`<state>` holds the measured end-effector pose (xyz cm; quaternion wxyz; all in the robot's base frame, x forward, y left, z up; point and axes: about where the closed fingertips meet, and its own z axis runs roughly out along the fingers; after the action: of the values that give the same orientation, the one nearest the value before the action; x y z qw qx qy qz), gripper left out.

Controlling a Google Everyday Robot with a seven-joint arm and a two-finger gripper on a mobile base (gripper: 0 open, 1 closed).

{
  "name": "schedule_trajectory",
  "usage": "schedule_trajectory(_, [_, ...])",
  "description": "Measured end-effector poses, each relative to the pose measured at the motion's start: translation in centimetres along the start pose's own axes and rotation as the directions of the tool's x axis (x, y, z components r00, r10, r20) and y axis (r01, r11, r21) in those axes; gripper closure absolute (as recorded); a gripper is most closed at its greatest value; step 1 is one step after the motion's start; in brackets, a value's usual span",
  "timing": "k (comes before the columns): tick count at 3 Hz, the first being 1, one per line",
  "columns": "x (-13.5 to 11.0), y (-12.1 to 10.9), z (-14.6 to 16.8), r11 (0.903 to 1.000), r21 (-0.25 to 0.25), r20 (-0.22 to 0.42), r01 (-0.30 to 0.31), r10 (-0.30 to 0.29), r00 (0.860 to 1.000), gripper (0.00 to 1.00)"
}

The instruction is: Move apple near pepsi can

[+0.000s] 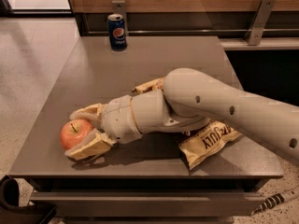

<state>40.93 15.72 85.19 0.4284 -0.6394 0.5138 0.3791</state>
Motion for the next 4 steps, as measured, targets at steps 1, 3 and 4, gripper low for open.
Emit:
schedule_trajectory(1, [-0.1, 0.1, 0.1, 1.0000, -0.002, -0.001, 0.003, -0.003, 1.000, 1.00])
schedule_trajectory(3, [-1.5, -0.9, -1.5, 0.9998, 0.008, -0.034, 0.016, -0.016, 0.999, 1.00])
schedule_trajectory(4, [-3.3, -3.3, -4.9, 0.9990, 0.041, -0.057, 0.018, -0.016, 0.998, 1.00])
